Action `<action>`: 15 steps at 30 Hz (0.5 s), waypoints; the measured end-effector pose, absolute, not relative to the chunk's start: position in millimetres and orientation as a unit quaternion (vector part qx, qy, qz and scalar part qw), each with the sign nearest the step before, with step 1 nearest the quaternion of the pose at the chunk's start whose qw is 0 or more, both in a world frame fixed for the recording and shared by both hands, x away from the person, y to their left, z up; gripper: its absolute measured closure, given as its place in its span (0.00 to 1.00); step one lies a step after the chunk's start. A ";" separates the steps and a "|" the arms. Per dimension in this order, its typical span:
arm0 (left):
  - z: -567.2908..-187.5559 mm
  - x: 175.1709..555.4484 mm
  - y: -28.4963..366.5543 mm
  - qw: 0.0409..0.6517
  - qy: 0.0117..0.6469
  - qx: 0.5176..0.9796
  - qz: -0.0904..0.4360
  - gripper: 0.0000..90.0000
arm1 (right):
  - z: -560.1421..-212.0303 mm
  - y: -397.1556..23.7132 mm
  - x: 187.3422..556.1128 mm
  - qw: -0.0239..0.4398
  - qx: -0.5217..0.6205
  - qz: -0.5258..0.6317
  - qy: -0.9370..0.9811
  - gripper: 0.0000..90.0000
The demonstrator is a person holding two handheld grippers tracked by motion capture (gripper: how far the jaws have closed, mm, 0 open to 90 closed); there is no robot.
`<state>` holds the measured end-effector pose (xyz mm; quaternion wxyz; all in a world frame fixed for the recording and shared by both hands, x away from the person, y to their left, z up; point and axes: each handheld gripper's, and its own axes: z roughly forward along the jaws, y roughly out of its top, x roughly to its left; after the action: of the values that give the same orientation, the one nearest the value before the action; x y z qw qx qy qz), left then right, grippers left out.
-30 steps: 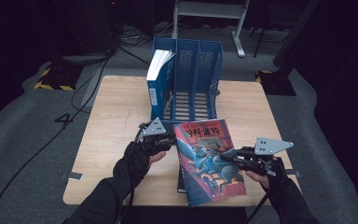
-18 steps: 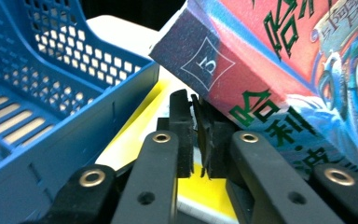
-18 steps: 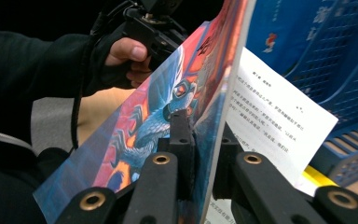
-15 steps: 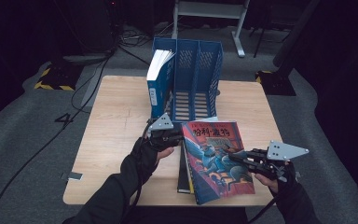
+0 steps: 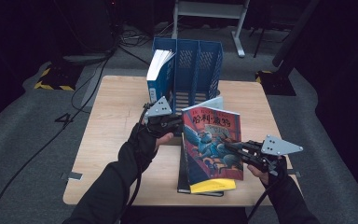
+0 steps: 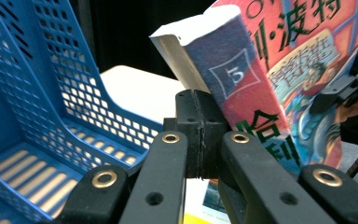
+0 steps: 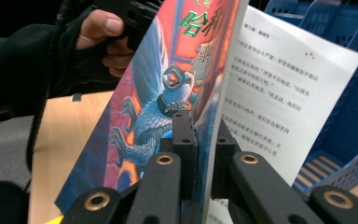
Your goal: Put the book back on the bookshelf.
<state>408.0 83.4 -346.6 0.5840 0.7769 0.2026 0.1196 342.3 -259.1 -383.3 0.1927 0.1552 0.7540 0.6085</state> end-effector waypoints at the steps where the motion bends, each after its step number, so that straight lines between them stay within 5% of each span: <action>1: -346.6 408.0 83.4 0.584 0.203 0.777 0.120 1.00 | -384.2 -258.1 343.4 0.195 0.154 0.611 0.751 0.95; 15: -331.5 390.8 82.8 0.590 0.161 0.778 0.142 1.00 | -393.0 -249.4 342.2 0.201 0.141 0.617 0.748 0.89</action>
<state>390.8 82.8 -331.5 0.5900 0.7784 0.1612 0.1418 342.2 -249.4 -393.0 0.2009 0.1411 0.7476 0.6171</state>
